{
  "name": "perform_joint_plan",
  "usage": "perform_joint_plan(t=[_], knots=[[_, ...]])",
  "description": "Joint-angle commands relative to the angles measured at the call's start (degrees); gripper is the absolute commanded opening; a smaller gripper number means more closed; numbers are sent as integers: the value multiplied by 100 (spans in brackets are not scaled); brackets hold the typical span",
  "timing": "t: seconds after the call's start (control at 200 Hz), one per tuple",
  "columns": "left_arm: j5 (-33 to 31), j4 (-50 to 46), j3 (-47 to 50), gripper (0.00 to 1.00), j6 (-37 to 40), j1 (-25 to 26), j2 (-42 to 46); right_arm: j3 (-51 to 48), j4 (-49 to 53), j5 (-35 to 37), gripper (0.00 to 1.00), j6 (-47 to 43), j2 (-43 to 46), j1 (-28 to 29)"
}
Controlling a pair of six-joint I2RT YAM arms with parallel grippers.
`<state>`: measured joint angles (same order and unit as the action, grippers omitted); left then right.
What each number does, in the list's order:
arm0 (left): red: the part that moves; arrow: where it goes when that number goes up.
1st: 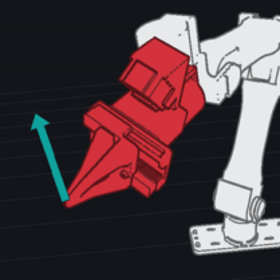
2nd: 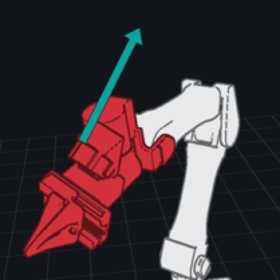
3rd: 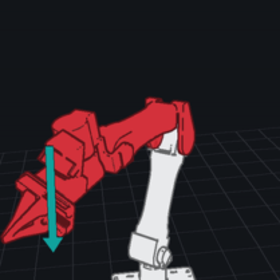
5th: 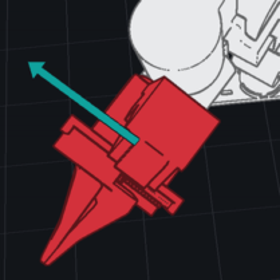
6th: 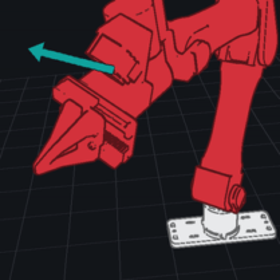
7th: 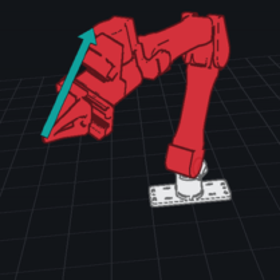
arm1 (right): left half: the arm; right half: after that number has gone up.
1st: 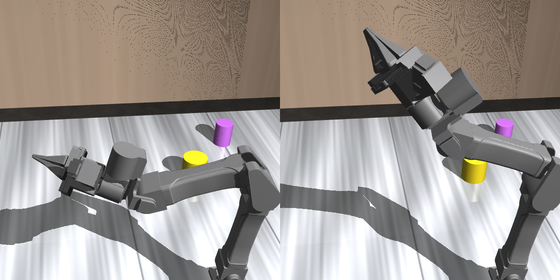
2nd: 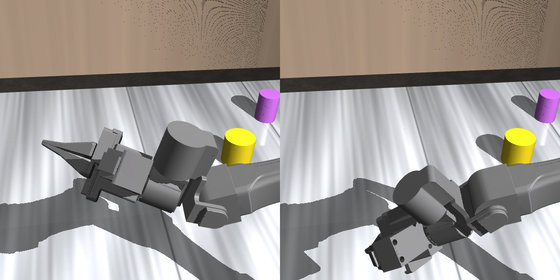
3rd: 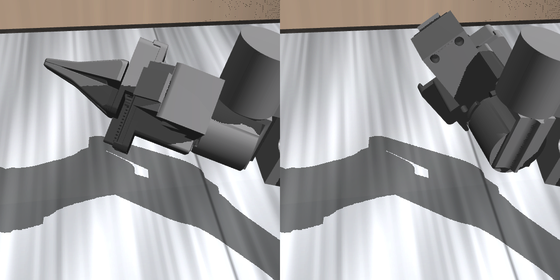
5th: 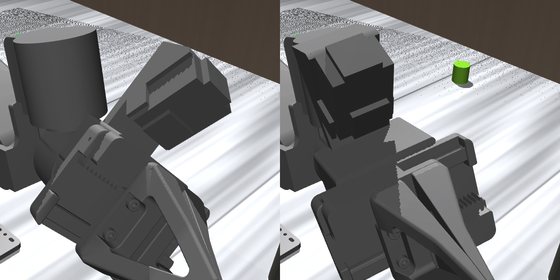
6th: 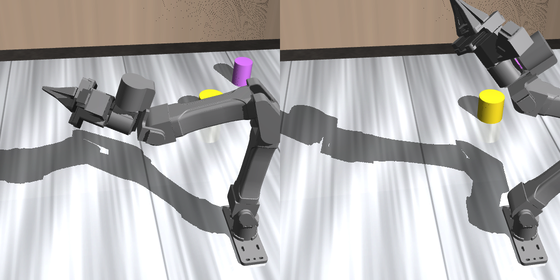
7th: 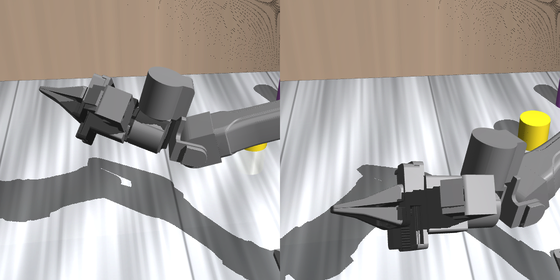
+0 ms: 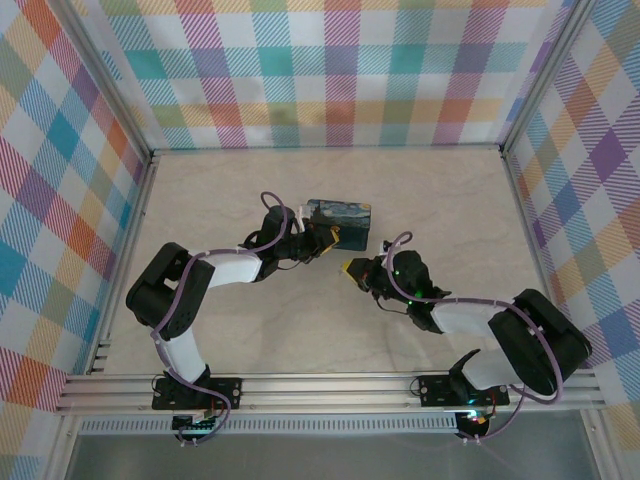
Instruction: Unlock a padlock with a key
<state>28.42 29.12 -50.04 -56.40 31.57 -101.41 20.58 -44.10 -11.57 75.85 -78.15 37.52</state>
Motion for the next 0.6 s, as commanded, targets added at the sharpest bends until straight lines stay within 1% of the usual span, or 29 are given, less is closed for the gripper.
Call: perform_joint_plan(t=[0.0,0.18,0.37,0.47,0.595], knots=[[137,392,25,3,-81,-37,38,142,-216,118,0,-102,163,26],[157,457,29,3,-138,-37,-24,513,139,82,0,-308,204,-15],[155,502,54,3,-169,-37,-35,787,278,-44,0,-322,112,-265],[155,518,51,3,-187,-37,-28,794,192,-97,0,-217,-20,-389],[158,534,49,3,-186,-37,-9,706,-110,-139,0,-90,-308,-394]])
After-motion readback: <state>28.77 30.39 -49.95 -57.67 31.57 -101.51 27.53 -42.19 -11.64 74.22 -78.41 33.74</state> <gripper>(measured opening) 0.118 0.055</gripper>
